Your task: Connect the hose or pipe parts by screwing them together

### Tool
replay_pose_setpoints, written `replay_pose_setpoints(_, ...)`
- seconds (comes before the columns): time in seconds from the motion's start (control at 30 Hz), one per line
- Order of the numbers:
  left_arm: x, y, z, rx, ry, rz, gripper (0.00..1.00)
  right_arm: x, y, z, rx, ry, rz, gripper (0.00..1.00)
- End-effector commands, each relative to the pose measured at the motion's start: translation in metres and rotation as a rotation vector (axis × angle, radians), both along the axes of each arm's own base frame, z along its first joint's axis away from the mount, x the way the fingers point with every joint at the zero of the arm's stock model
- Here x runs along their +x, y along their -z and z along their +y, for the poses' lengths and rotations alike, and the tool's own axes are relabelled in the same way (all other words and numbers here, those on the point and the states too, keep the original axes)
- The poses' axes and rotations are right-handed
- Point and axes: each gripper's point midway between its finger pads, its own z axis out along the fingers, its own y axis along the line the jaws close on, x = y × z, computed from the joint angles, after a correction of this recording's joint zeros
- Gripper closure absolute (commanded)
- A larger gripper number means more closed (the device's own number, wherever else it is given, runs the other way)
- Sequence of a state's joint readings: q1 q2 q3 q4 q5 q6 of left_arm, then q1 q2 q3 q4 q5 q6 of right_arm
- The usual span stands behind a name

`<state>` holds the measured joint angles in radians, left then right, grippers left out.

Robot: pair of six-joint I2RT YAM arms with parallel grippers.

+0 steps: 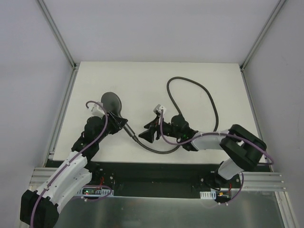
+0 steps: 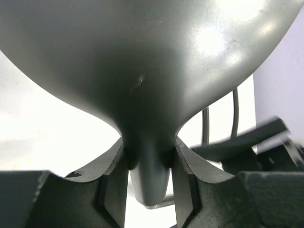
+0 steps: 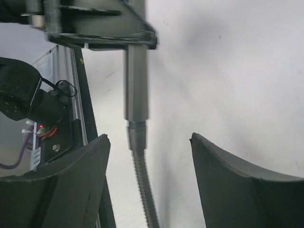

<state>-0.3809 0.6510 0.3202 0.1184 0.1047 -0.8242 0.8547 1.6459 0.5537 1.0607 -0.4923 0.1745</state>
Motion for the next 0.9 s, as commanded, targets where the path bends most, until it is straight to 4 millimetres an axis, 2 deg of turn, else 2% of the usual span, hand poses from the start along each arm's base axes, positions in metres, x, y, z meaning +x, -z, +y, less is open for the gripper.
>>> replay_pose_setpoints(0.0,0.013,-0.025,0.009,0.005,-0.095,0.004,1.00,0.011,-0.003,-0.009,-0.320,0.223,-0.349,0.25)
replay_pose_setpoints(0.03,0.015,-0.030,0.008,0.005,-0.098,0.020,1.00,0.011,-0.006,-0.009,-0.372,0.280,-0.420,0.23)
replay_pose_setpoints(0.13,0.015,-0.032,0.012,0.007,-0.136,0.089,1.00,0.012,-0.002,-0.013,-0.467,0.347,-0.475,0.18)
replay_pose_setpoints(0.17,0.017,-0.030,0.012,0.005,-0.149,0.115,1.00,0.005,-0.005,-0.005,-0.475,0.340,-0.495,0.17)
replay_pose_setpoints(0.23,0.016,-0.035,0.013,0.007,-0.156,0.138,1.00,-0.003,-0.005,-0.001,-0.519,0.348,-0.532,0.16)
replay_pose_setpoints(0.27,0.017,-0.035,0.013,0.008,-0.161,0.149,1.00,-0.002,-0.009,0.005,-0.527,0.352,-0.548,0.16)
replay_pose_setpoints(0.37,0.017,-0.042,0.013,0.002,-0.169,0.157,1.00,-0.004,0.000,0.009,-0.590,0.358,-0.564,0.16)
replay_pose_setpoints(0.47,0.016,-0.046,0.014,-0.008,-0.183,0.167,1.00,-0.005,-0.001,0.018,-0.598,0.360,-0.581,0.18)
replay_pose_setpoints(0.53,0.016,-0.046,0.014,-0.011,-0.187,0.181,1.00,-0.005,-0.006,0.025,-0.582,0.362,-0.587,0.21)
replay_pose_setpoints(0.67,0.014,-0.044,0.014,-0.024,-0.194,0.200,1.00,-0.005,-0.004,0.034,-0.583,0.355,-0.587,0.27)
replay_pose_setpoints(0.77,0.014,-0.046,0.013,-0.028,-0.192,0.200,1.00,-0.004,-0.002,0.036,-0.573,0.367,-0.578,0.36)
replay_pose_setpoints(0.87,0.012,-0.049,0.013,-0.031,-0.187,0.197,1.00,-0.005,-0.006,0.037,-0.538,0.379,-0.569,0.53)
